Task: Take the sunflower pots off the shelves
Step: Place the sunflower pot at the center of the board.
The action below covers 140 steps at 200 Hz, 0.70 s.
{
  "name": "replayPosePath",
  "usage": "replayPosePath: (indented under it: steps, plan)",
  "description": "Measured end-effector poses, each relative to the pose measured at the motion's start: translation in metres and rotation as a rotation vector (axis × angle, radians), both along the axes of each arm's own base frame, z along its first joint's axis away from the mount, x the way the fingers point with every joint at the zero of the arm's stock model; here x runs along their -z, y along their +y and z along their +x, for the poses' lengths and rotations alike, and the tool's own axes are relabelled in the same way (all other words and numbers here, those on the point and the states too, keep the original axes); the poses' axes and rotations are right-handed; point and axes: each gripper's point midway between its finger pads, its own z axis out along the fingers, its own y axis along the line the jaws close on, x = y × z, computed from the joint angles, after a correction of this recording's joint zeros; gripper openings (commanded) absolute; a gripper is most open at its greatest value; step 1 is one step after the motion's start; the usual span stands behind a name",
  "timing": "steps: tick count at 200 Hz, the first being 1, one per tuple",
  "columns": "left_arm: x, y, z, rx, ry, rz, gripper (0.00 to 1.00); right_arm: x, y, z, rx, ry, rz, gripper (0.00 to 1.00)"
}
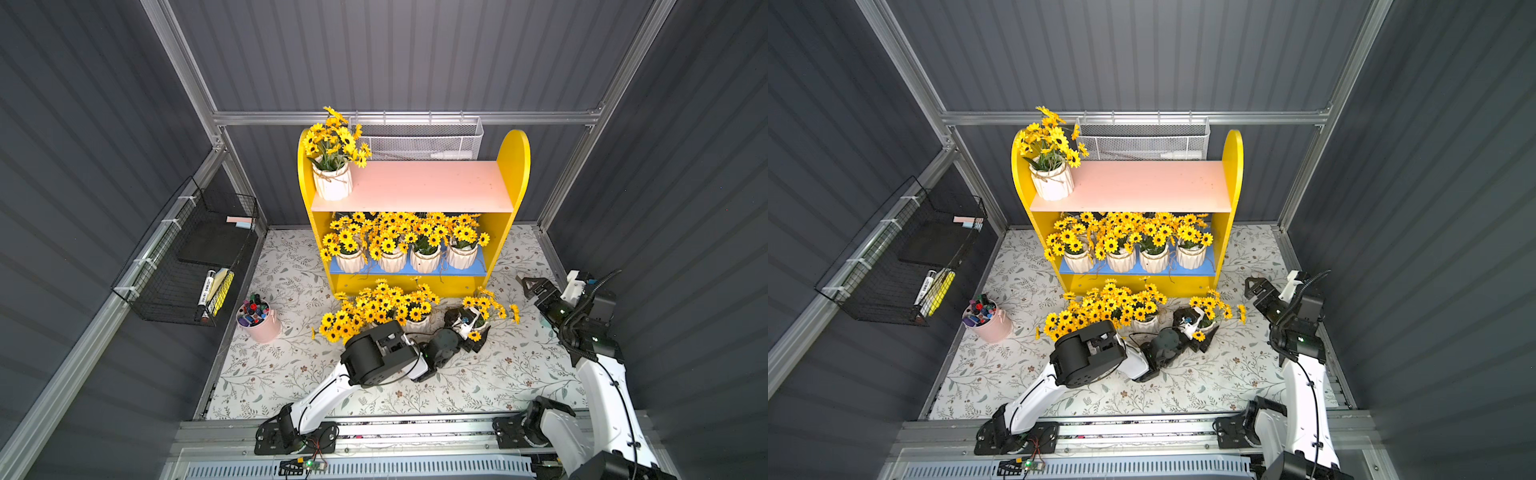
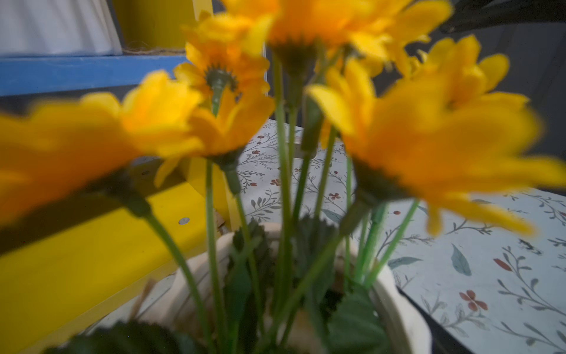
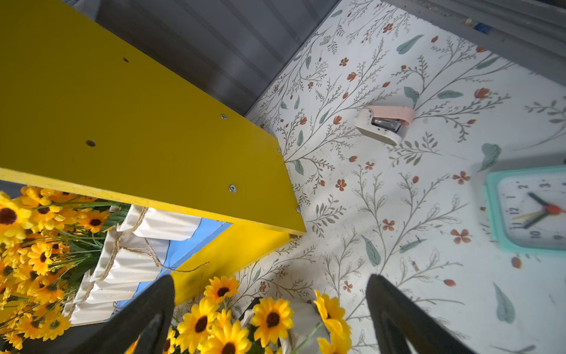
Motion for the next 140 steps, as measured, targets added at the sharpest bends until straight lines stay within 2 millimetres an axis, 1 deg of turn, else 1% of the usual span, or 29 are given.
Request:
replayPosePath:
  steps: [6, 13, 40, 52, 68, 80, 87, 91, 99, 105, 108, 114, 118, 140]
  plan:
    - [-0.001, -0.001, 0.002, -0.001, 0.002, -0.007, 0.01, 0.000, 0.000, 0.000, -0.002, 0.001, 0.003, 0.99]
    - [-0.001, 0.000, 0.005, -0.003, 0.006, -0.013, 0.07, 0.000, 0.000, 0.000, -0.003, 0.002, 0.006, 0.99]
    - [-0.001, 0.002, 0.015, -0.011, 0.015, -0.010, 0.10, 0.001, 0.002, 0.000, -0.010, 0.003, 0.012, 0.99]
    - [-0.001, -0.002, 0.020, -0.005, 0.020, -0.003, 0.12, 0.000, 0.002, 0.001, -0.013, 0.002, 0.015, 0.99]
    - [-0.001, -0.012, 0.022, 0.016, 0.020, 0.001, 0.14, 0.000, 0.003, 0.000, -0.014, 0.002, 0.017, 0.99]
    - [-0.001, -0.018, 0.025, 0.029, 0.022, 0.004, 0.20, 0.000, 0.002, 0.000, -0.014, 0.002, 0.017, 0.99]
    - [-0.001, -0.020, 0.026, 0.035, 0.023, 0.007, 0.27, 0.000, 0.002, 0.001, -0.014, 0.001, 0.017, 0.99]
    - [-0.001, -0.022, 0.026, 0.041, 0.024, 0.008, 0.35, 0.000, 0.002, 0.001, -0.014, 0.001, 0.017, 0.99]
    - [0.000, -0.024, 0.026, 0.050, 0.028, 0.013, 0.56, -0.001, 0.002, 0.001, -0.014, 0.000, 0.016, 0.99]
    - [-0.001, -0.027, 0.026, 0.061, 0.029, 0.015, 0.75, -0.001, 0.002, 0.001, -0.013, 0.000, 0.016, 0.99]
    - [-0.001, -0.027, 0.026, 0.065, 0.031, 0.016, 0.83, -0.001, 0.002, 0.001, -0.014, -0.001, 0.016, 0.99]
    - [-0.001, -0.030, 0.025, 0.076, 0.034, 0.022, 0.96, -0.001, 0.002, 0.001, -0.013, -0.001, 0.016, 0.99]
    - [-0.001, -0.032, 0.026, 0.082, 0.036, 0.024, 0.99, -0.002, 0.002, 0.001, -0.013, -0.002, 0.016, 0.99]
    - [-0.005, -0.043, 0.024, 0.123, 0.045, 0.034, 0.99, -0.004, 0.001, 0.001, -0.012, -0.006, 0.014, 0.99]
